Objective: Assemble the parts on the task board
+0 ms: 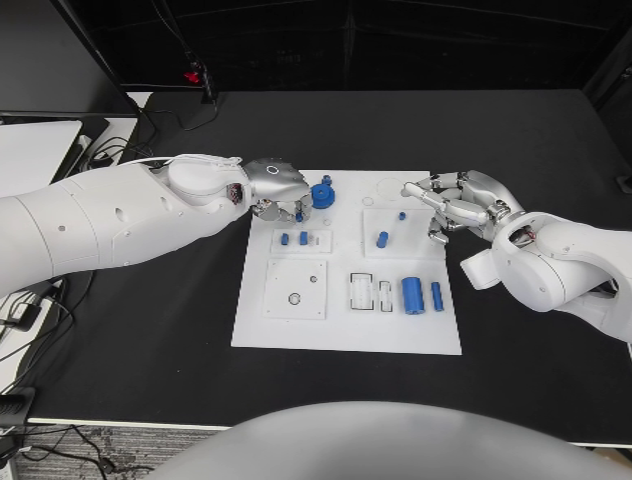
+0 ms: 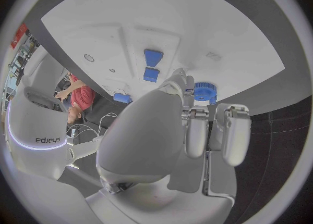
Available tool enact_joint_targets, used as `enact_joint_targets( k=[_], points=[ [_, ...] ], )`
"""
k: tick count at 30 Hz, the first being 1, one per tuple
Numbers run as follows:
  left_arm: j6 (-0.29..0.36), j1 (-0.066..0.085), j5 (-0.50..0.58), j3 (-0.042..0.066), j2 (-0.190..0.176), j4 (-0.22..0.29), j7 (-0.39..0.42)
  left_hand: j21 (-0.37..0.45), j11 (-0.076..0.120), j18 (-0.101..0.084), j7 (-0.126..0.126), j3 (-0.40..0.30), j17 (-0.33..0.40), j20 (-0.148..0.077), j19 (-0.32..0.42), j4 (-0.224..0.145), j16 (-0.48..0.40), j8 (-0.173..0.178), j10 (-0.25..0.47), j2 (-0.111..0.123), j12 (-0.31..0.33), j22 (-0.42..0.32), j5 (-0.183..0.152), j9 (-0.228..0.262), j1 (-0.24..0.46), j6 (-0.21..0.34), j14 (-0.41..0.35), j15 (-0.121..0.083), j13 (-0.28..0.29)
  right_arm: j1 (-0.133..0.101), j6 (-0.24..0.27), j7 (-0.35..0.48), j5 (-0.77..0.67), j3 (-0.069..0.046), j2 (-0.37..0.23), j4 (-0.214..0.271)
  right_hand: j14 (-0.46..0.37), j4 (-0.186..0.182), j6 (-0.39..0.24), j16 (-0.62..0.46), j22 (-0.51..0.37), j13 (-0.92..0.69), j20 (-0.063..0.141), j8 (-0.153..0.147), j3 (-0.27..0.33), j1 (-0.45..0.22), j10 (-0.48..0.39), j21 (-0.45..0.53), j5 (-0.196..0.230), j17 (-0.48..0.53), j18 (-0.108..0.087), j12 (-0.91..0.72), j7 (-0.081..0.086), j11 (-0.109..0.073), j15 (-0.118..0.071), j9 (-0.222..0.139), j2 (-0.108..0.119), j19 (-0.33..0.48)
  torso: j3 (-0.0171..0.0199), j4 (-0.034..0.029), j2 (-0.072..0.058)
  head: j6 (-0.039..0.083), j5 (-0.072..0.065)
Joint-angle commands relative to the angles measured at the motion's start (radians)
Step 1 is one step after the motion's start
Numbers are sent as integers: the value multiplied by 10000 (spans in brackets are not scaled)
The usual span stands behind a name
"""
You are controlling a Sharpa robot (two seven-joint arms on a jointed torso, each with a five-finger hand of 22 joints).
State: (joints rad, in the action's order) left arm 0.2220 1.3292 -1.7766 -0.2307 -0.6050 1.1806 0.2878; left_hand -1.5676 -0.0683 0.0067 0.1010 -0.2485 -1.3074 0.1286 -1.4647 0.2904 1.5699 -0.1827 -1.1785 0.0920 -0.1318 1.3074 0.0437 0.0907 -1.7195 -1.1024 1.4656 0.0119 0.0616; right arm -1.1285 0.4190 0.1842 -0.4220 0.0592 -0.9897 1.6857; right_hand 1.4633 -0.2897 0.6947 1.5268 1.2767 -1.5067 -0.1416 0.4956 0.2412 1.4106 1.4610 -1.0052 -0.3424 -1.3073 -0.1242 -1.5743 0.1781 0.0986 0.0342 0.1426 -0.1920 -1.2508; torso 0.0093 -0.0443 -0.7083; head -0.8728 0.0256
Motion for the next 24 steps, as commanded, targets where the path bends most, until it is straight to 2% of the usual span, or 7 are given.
enact_joint_targets(
  k=[1,3,5,10,16,24],
  points=[
    [-562,-45,-66,-41,0,-35,-99,-32,-83,-67,218,-61,-2634,-40,-1061,-8,9,85,163,181,131,2634,63,-34,1,-75,1052,95,-18,-12,-71,50,-18,-5,0,22,560,-17,-92,5,4,-641,-1,46,60,117,1098,44,-46,-1785,-68,35,-9,13,2,-16,-12,58,-1,2,-4,2,-6],
    [-521,-45,-67,-41,-3,-35,-143,-32,-143,-67,182,-40,-2634,-24,-1061,10,9,239,359,313,260,2634,59,-93,44,174,1052,142,-20,-12,-70,47,-18,-5,-1,22,560,-17,-92,5,4,-641,-1,46,60,117,1098,44,-46,-1785,-68,35,-9,13,2,-16,-12,58,-2,-4,-5,2,-12],
    [-378,-45,-68,-41,-9,-34,-202,-32,-265,-67,-34,2,-2634,24,-1061,17,9,544,542,493,374,2634,61,-213,161,748,1052,235,-11,-12,-71,46,-18,-5,-3,24,560,-17,-92,5,4,-641,-1,46,60,117,1098,44,-46,-1785,-68,35,-9,13,2,-16,-12,58,0,-6,-6,2,-2],
    [49,-45,-70,-41,-23,-33,-394,-32,-248,-67,-85,149,-2634,68,-1061,1,9,935,813,778,465,2634,73,-260,466,1704,1052,214,13,-12,-73,46,-18,-5,1,20,560,-17,-92,5,4,-641,-1,46,60,117,1098,44,-46,-1785,-68,35,-9,13,2,-16,-12,58,-2,-8,3,2,1],
    [474,-45,-71,-41,-73,-13,-528,-32,-179,-67,-99,338,-2634,-37,-1061,-19,9,903,1152,922,457,2634,103,-218,798,2174,1052,-57,28,-12,-87,38,-18,-5,4,14,564,-16,-91,9,7,-641,-2,58,63,127,1098,45,-51,-1792,-67,35,-10,13,2,-19,-23,56,-4,2,5,2,1],
    [1437,-45,-79,-40,-202,53,-774,-32,-232,-67,-148,481,-2634,-66,-1061,0,9,795,1239,952,331,2634,110,-196,1097,2462,1052,40,40,-11,-109,27,-18,-5,6,6,563,-16,-88,9,5,-641,-2,60,62,128,1098,51,-52,-1790,-68,35,-10,13,2,-19,-25,59,-6,-3,2,2,-2]
  ],
)
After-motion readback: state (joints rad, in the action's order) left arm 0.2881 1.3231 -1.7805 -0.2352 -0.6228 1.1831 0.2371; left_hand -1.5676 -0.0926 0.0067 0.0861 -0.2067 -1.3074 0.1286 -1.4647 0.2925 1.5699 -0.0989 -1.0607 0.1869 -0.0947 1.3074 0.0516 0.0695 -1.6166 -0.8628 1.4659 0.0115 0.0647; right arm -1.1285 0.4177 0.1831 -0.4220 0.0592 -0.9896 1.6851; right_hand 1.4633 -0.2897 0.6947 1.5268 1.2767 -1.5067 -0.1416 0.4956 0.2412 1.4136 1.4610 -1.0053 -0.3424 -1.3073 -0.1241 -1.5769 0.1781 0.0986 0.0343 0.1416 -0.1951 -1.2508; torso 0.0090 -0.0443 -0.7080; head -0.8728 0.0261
